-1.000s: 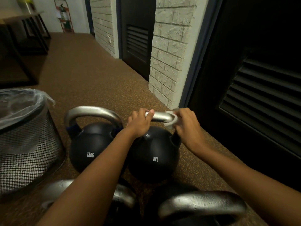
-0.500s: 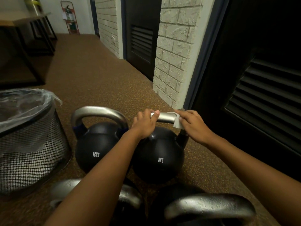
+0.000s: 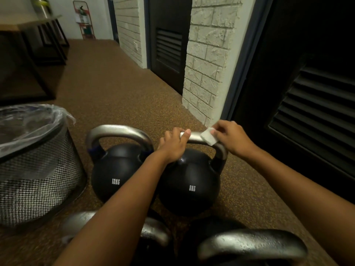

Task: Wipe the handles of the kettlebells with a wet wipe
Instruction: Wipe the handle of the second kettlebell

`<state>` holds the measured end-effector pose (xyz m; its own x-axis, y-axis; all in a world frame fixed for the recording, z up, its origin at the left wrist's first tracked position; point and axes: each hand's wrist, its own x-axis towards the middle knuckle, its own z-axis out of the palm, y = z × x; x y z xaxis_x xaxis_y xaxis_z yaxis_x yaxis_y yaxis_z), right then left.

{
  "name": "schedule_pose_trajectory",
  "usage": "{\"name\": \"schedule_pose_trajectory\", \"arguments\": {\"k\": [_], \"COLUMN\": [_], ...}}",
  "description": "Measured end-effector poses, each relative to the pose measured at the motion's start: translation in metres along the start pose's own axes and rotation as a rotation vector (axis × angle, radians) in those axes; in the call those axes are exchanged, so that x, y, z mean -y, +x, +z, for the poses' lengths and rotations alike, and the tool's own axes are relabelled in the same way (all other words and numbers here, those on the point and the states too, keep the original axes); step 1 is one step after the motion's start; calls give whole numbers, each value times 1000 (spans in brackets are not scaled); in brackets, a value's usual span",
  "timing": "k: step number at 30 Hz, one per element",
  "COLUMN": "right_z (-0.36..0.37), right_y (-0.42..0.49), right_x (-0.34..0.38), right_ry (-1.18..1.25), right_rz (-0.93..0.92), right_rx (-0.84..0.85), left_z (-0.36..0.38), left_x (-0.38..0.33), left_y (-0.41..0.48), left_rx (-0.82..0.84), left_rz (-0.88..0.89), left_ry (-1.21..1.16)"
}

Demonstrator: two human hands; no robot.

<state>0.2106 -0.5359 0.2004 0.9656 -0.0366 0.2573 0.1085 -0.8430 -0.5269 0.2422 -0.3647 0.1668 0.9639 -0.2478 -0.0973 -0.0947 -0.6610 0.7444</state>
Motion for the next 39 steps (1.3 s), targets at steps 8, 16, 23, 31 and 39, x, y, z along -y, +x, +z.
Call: {"name": "schedule_pose_trajectory", "arguments": {"k": [8,16,23,31,39], "right_z": [12,-3,1,1,5], "right_y": [11,11,8,-4,-26], "right_x": [29,-9,-6,-15,-41], "right_ry": [-44,188,169,184,314], "right_rz": [-89,137,123,101,338], "right_rx": [134,215,207,175,198], "left_z": [0,-2,0,0,0], "left_x": [-1,-1,1,1,1], "left_y": [0,0,2,1,2], "left_rx": [1,16,4,-9,-14], "left_rz": [-6,-4,3,2,1], "left_ry": [9,-1,-5,4,6]}}
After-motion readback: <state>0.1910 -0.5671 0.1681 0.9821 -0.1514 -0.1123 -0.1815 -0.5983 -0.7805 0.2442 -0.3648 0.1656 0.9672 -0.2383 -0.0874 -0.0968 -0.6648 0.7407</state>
